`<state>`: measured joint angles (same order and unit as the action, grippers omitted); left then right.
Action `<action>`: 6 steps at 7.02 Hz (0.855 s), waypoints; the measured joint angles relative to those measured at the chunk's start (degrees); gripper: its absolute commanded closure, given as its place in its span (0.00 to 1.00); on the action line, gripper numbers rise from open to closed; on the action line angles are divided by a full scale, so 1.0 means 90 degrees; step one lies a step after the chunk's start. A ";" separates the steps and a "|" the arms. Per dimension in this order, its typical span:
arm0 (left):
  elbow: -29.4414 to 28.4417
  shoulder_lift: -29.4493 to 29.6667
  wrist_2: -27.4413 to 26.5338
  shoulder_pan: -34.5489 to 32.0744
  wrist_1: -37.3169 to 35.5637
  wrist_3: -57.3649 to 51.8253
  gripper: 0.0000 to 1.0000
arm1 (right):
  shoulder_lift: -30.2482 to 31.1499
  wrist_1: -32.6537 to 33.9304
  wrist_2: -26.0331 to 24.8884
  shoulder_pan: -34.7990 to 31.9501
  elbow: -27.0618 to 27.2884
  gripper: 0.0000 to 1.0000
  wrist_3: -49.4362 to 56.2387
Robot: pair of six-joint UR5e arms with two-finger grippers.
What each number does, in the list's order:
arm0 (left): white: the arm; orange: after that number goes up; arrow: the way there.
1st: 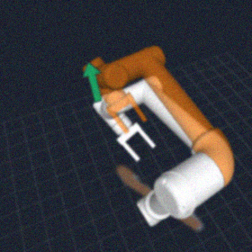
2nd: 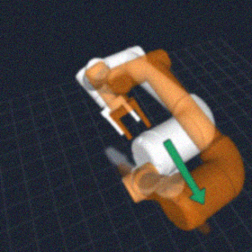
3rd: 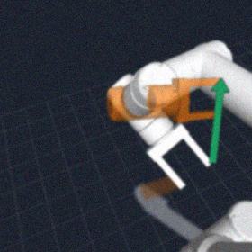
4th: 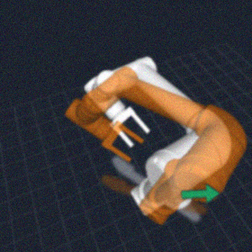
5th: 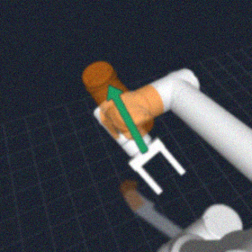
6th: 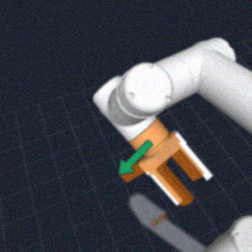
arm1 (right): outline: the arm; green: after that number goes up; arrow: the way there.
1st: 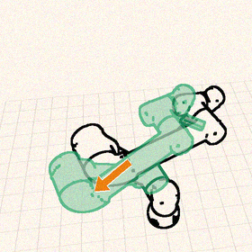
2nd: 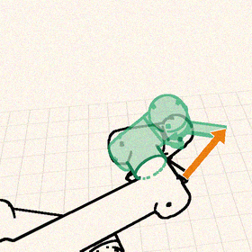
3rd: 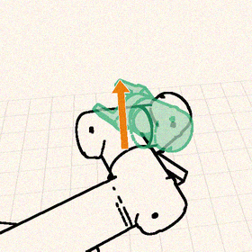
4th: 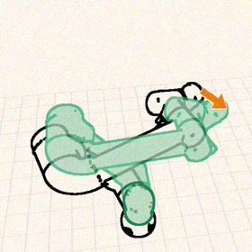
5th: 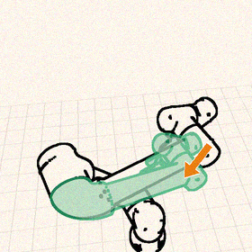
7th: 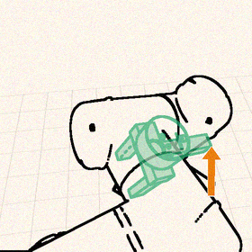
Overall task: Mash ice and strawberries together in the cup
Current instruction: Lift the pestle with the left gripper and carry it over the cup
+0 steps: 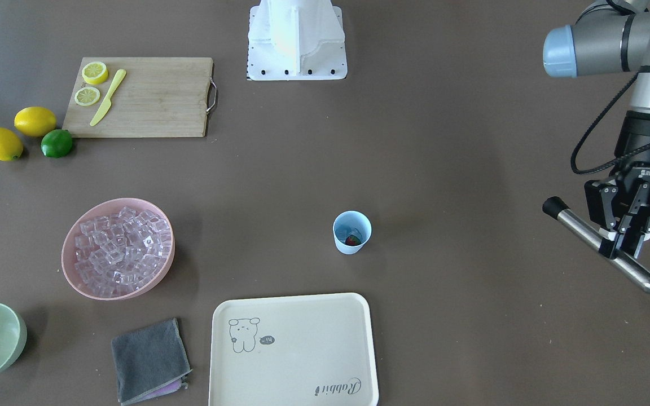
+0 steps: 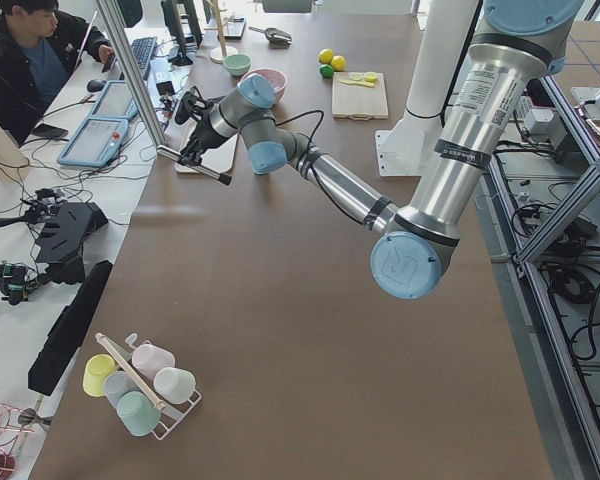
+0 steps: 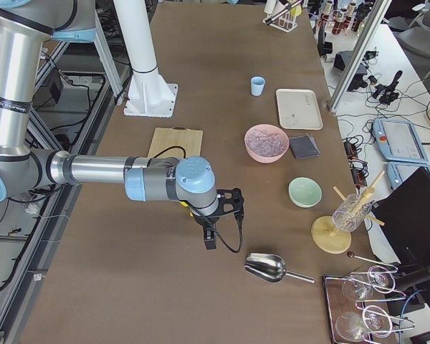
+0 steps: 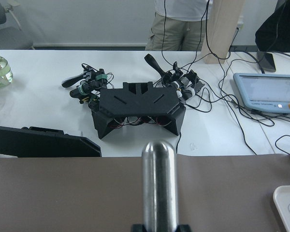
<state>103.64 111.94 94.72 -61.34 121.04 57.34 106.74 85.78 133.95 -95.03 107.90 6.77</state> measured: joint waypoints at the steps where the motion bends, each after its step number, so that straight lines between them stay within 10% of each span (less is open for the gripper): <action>1: 0.0066 0.0170 -0.0813 0.0444 -0.0032 0.0350 1.00 | 0.0000 0.0000 0.0023 0.0001 -0.0002 0.00 0.0000; 6: -0.0085 0.1232 -0.4490 0.2529 -0.1381 0.1488 1.00 | 0.0075 0.0000 0.0028 0.0008 -0.0006 0.00 0.0000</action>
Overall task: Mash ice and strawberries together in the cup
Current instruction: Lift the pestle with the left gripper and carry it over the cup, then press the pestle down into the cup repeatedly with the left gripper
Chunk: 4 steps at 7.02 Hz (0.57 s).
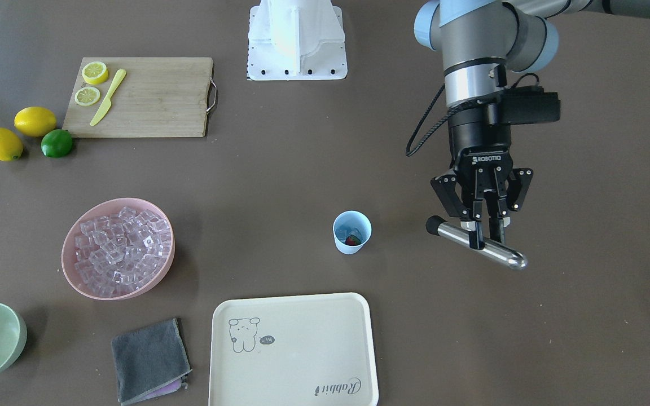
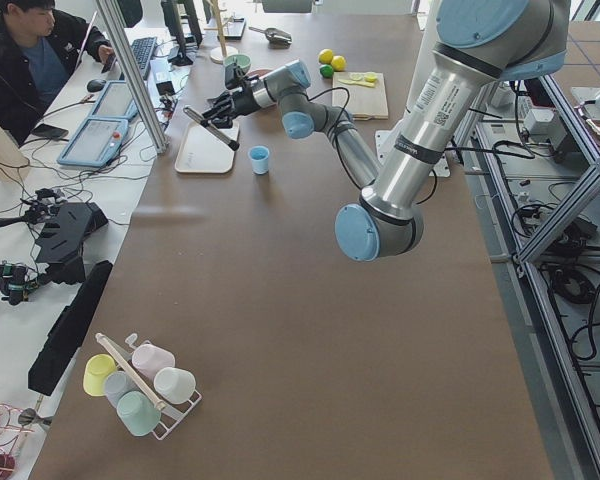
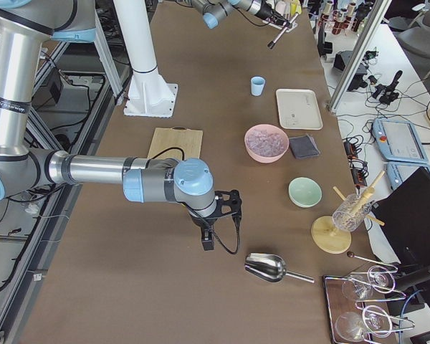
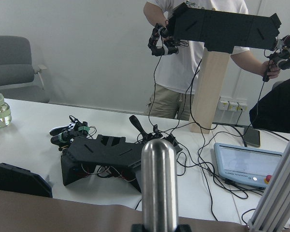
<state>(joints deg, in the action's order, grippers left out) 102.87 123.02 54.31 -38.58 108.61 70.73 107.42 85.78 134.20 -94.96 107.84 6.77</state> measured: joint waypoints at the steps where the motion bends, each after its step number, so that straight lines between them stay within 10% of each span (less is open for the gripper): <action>1: -0.0113 0.0194 -0.0582 0.0448 -0.0357 0.0362 1.00 | 0.0008 0.0000 0.0003 0.0003 -0.0009 0.00 0.0000; 4: -0.0797 0.0716 -0.1388 0.1043 -0.0626 0.0989 1.00 | 0.0033 0.0000 0.0013 0.0004 -0.0014 0.00 0.0000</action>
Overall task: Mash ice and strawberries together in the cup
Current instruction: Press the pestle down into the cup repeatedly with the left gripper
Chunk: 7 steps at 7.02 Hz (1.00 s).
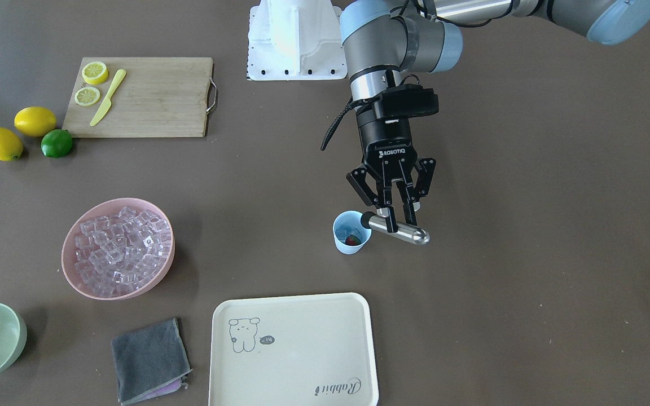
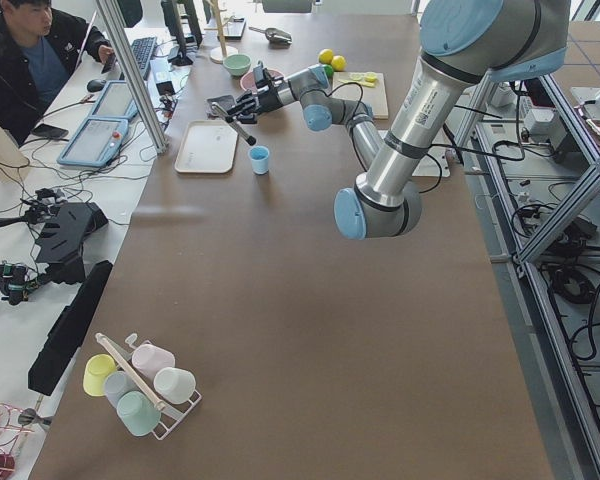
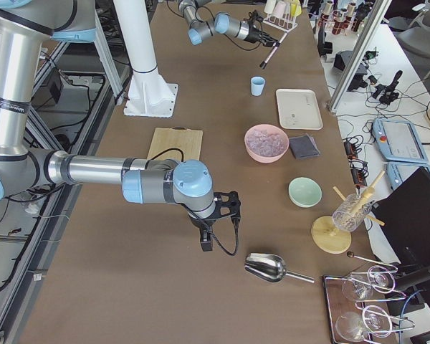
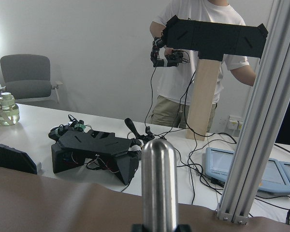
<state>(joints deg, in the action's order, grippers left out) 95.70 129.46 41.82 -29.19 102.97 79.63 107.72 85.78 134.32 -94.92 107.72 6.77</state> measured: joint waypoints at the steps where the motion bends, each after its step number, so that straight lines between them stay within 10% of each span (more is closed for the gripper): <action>1: -0.0175 0.0072 -0.0035 0.0062 0.0012 0.0136 1.00 | 0.0005 0.0000 0.0004 0.0004 -0.0001 0.00 0.0000; 7: -0.0701 0.0120 -0.0055 0.0365 0.0044 0.0501 1.00 | 0.0011 0.0000 0.0008 0.0000 -0.0014 0.00 0.0000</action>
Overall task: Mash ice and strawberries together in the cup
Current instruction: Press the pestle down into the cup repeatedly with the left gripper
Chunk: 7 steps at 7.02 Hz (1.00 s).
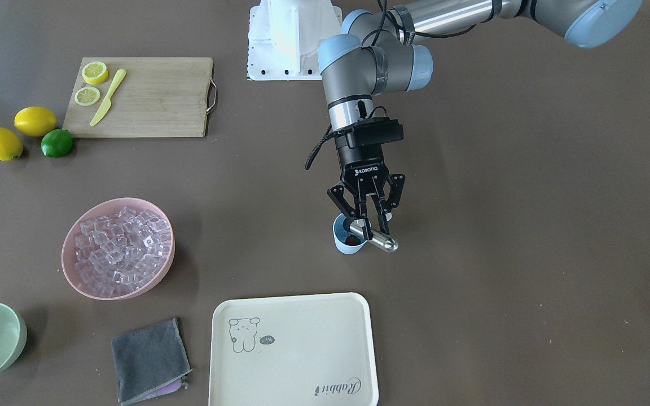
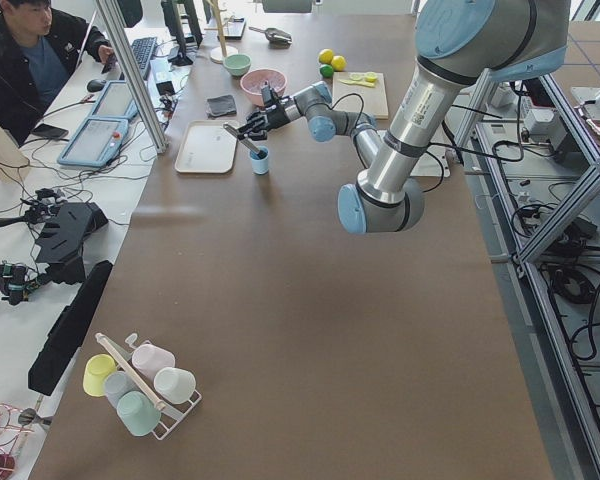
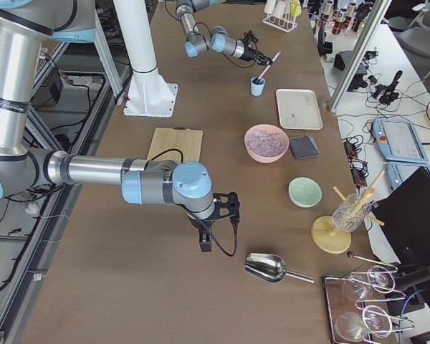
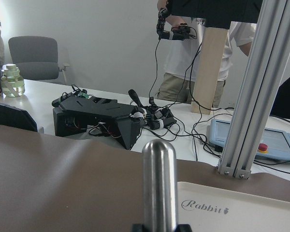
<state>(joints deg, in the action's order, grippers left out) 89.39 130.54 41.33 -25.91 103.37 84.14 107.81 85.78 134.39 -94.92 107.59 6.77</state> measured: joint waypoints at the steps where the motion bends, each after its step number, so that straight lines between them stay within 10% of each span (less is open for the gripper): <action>1: 0.0214 0.0008 0.0015 -0.0146 -0.0015 -0.0260 1.00 | 0.0000 0.0000 0.0000 -0.0003 0.0010 0.00 0.0000; 7: 0.0022 0.0002 0.0072 -0.0324 0.0286 -0.0111 1.00 | -0.0043 0.0000 0.0000 0.0000 0.0005 0.00 0.0000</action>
<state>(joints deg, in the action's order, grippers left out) 89.59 130.56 41.97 -28.82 105.95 83.15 107.43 85.78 134.39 -94.92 107.64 6.77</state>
